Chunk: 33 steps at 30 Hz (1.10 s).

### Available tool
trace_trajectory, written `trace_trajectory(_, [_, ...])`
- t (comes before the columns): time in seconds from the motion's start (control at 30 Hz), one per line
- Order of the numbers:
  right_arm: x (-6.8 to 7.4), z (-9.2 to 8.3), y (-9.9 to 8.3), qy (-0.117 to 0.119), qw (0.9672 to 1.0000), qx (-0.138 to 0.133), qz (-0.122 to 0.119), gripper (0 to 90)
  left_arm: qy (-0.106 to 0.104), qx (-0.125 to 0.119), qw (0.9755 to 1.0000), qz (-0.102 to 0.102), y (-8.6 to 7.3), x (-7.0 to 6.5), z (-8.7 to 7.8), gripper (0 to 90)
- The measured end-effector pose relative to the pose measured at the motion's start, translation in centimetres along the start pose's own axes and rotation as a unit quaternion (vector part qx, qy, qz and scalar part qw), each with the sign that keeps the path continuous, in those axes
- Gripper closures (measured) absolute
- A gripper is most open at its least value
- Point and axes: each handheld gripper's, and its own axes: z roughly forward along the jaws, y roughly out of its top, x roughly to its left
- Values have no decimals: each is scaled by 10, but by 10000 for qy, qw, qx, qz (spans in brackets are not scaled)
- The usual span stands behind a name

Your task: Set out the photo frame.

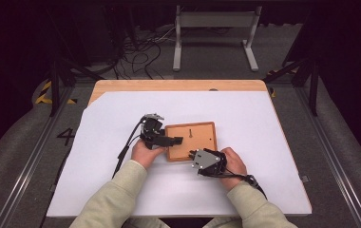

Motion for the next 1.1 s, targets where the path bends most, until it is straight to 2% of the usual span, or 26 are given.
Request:
trace_trajectory(0.07, [0, 0, 0, 4, 10000, -1, 2, 829, -18, 0, 10000, 75, 0, -2, 1, 260])
trace_trajectory(0.23, [0, 0, 0, 1, 10000, -5, -39, 829, -133, -27, 9999, -31, 0, 0, -1, 292])
trace_trajectory(0.33, [0, 0, 0, 22, 10000, 25, -87, 819, -128, -42, 9999, -15, 0, -1, -2, 308])
trace_trajectory(0.37, [0, 0, -1, 46, 9999, 79, -118, 790, -134, -50, 9999, -11, 0, -2, -3, 313])
trace_trajectory(0.4, [0, 1, -2, 182, 9995, 140, -198, 700, -150, -63, 9999, -2, 0, -1, -4, 323])
trace_trajectory(0.43, [-1, 1, -2, 260, 9995, 89, -151, 642, -150, -63, 9999, -2, 0, -1, -4, 331])
trace_trajectory(0.47, [-1, 1, -2, 260, 9995, 89, -151, 642, -160, -62, 9999, 0, 0, -2, -5, 331])
trace_trajectory(0.5, [-3, -1, -3, 377, 9993, 58, 36, 592, -160, -45, 9999, 7, 0, -2, -6, 337])
trace_trajectory(0.53, [-6, -5, -4, 461, 9989, -15, 116, 548, -145, -38, 9999, 42, 0, -3, -7, 343])
trace_trajectory(0.63, [-15, -22, -4, 620, 9964, -258, 513, 473, -126, -49, 9998, 133, 0, -7, -11, 364])
trace_trajectory(0.83, [-33, -59, -15, 565, 9915, -552, 1034, 461, 66, -109, 9980, 620, -1, -21, -20, 397])
trace_trajectory(0.9, [-35, -63, -17, 536, 9910, -559, 1088, 461, 89, -96, 9976, 686, -2, -23, -22, 419])
trace_trajectory(1.03, [-42, -78, -30, 443, 9879, -620, 1348, 464, 100, -185, 9961, 855, -6, -31, -28, 453])
trace_trajectory(1.07, [-43, -80, -31, 436, 9871, -636, 1402, 464, 126, -230, 9951, 956, -7, -34, -30, 461])
trace_trajectory(1.1, [-45, -83, -34, 456, 9850, -701, 1511, 464, 158, -257, 9940, 1052, -7, -37, -32, 470])
